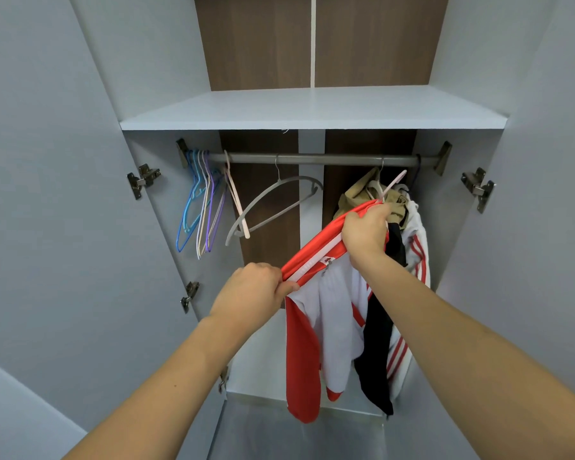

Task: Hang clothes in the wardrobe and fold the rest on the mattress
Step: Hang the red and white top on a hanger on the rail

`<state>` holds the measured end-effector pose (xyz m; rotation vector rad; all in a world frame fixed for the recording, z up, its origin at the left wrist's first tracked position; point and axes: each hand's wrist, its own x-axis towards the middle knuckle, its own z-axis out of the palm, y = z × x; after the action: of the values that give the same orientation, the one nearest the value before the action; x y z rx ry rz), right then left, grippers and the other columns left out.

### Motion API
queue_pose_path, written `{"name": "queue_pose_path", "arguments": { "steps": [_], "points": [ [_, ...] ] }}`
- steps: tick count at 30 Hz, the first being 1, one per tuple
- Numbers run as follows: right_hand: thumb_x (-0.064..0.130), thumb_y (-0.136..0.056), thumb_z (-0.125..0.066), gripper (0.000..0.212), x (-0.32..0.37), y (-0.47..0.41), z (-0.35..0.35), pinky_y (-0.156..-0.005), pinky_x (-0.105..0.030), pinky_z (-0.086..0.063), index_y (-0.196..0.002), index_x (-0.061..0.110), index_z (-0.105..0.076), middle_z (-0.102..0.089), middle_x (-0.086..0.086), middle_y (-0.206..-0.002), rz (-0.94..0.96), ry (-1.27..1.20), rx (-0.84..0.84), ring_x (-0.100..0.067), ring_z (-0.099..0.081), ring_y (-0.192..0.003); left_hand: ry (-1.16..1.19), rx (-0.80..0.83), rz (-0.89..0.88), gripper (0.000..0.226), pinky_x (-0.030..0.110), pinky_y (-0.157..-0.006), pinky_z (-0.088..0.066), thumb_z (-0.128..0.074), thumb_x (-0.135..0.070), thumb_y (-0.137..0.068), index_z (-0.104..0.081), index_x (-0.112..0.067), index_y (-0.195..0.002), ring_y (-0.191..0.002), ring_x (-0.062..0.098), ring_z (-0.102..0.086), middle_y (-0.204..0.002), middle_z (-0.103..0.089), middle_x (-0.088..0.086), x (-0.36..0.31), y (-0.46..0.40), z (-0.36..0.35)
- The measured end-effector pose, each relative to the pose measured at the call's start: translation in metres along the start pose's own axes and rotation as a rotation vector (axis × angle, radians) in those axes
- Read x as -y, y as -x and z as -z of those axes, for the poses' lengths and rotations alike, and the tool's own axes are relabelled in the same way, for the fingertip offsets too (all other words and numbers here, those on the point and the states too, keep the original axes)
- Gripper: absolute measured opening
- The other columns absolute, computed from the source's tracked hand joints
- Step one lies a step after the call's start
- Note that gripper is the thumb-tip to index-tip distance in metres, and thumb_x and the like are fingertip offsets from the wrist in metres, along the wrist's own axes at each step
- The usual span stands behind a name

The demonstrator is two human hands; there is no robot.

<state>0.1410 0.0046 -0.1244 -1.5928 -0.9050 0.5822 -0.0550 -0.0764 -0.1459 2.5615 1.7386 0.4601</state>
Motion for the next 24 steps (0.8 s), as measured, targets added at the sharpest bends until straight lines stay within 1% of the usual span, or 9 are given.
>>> {"name": "queue_pose_path", "arguments": {
  "steps": [5,8,10,12,15,17,20,22,24],
  "points": [
    [0.012,-0.100,-0.048,0.028,0.007,-0.001,-0.001,-0.055,-0.027,-0.049,-0.125,0.011,-0.033,-0.051,-0.004,-0.075,-0.014,0.043,0.012,-0.018,-0.060,-0.066,-0.129,0.016,-0.181,0.046,0.030,-0.070,-0.052,-0.041,-0.061,-0.097,-0.061,-0.021,-0.087,-0.070,0.013,-0.058,-0.079,-0.058,-0.006,0.003,-0.002,0.012],
    [0.013,-0.100,-0.049,0.025,0.012,-0.002,-0.001,-0.059,-0.028,-0.053,-0.121,0.010,-0.036,-0.052,-0.004,-0.076,-0.010,0.070,-0.017,-0.016,-0.060,-0.066,-0.101,-0.024,-0.333,0.036,0.030,-0.070,-0.053,-0.053,-0.055,-0.095,-0.060,-0.020,-0.089,-0.070,0.011,-0.053,-0.083,-0.060,-0.005,0.005,0.001,0.018],
    [0.012,-0.100,-0.048,0.024,0.015,-0.002,-0.002,-0.058,-0.028,-0.053,-0.120,0.010,-0.036,-0.051,-0.003,-0.076,-0.013,0.047,-0.040,-0.016,-0.060,-0.066,-0.176,-0.173,-0.463,0.024,0.029,-0.063,-0.055,-0.069,-0.039,-0.089,-0.062,-0.016,-0.086,-0.064,0.012,-0.051,-0.077,-0.059,-0.002,0.001,0.005,0.014],
    [0.010,-0.100,-0.048,0.022,0.017,-0.001,-0.003,-0.051,-0.025,-0.047,-0.119,0.011,-0.036,-0.050,-0.003,-0.073,-0.006,0.026,-0.064,-0.015,-0.058,-0.062,-0.263,-0.310,-0.544,0.022,0.028,-0.051,-0.051,-0.083,-0.025,-0.077,-0.064,-0.013,-0.077,-0.055,0.016,-0.054,-0.068,-0.059,0.001,-0.003,0.011,0.007],
    [0.010,-0.099,-0.048,0.022,0.021,0.002,-0.006,-0.050,-0.025,-0.045,-0.117,0.011,-0.036,-0.050,-0.002,-0.073,0.014,0.048,-0.062,-0.015,-0.057,-0.061,-0.319,-0.394,-0.611,0.026,0.027,-0.050,-0.047,-0.088,-0.019,-0.068,-0.065,-0.011,-0.076,-0.055,0.018,-0.052,-0.067,-0.057,0.003,-0.004,0.016,-0.004],
    [0.011,-0.099,-0.049,0.021,0.023,0.007,-0.007,-0.054,-0.026,-0.049,-0.116,0.010,-0.037,-0.050,-0.002,-0.074,0.024,0.079,-0.045,-0.015,-0.058,-0.063,-0.291,-0.397,-0.622,0.029,0.027,-0.050,-0.047,-0.089,-0.020,-0.067,-0.063,-0.011,-0.076,-0.055,0.018,-0.052,-0.068,-0.056,0.004,-0.005,0.020,-0.008],
    [0.011,-0.100,-0.049,0.019,0.023,0.012,-0.009,-0.070,-0.031,-0.057,-0.114,0.010,-0.037,-0.052,-0.006,-0.078,0.022,0.150,-0.019,-0.018,-0.062,-0.070,-0.160,-0.383,-0.570,0.026,0.027,-0.050,-0.049,-0.084,-0.021,-0.075,-0.059,-0.012,-0.075,-0.056,0.018,-0.053,-0.069,-0.056,0.003,-0.009,0.027,-0.009],
    [0.009,-0.099,-0.049,0.019,0.021,0.013,-0.009,-0.069,-0.031,-0.055,-0.114,0.008,-0.038,-0.050,-0.006,-0.079,0.007,0.148,-0.014,-0.018,-0.059,-0.069,0.034,-0.310,-0.444,0.022,0.028,-0.052,-0.050,-0.076,-0.024,-0.085,-0.058,-0.016,-0.075,-0.060,0.014,-0.051,-0.071,-0.055,-0.002,-0.013,0.031,-0.009],
    [0.007,-0.098,-0.049,0.023,0.022,0.013,-0.010,-0.064,-0.030,-0.049,-0.118,0.006,-0.039,-0.051,-0.008,-0.084,-0.020,0.116,-0.019,-0.019,-0.057,-0.072,0.241,-0.259,-0.284,0.026,0.021,-0.057,-0.043,-0.070,-0.028,-0.090,-0.051,-0.022,-0.074,-0.063,0.008,-0.045,-0.072,-0.050,-0.008,-0.016,0.032,-0.007]
  ]
}}
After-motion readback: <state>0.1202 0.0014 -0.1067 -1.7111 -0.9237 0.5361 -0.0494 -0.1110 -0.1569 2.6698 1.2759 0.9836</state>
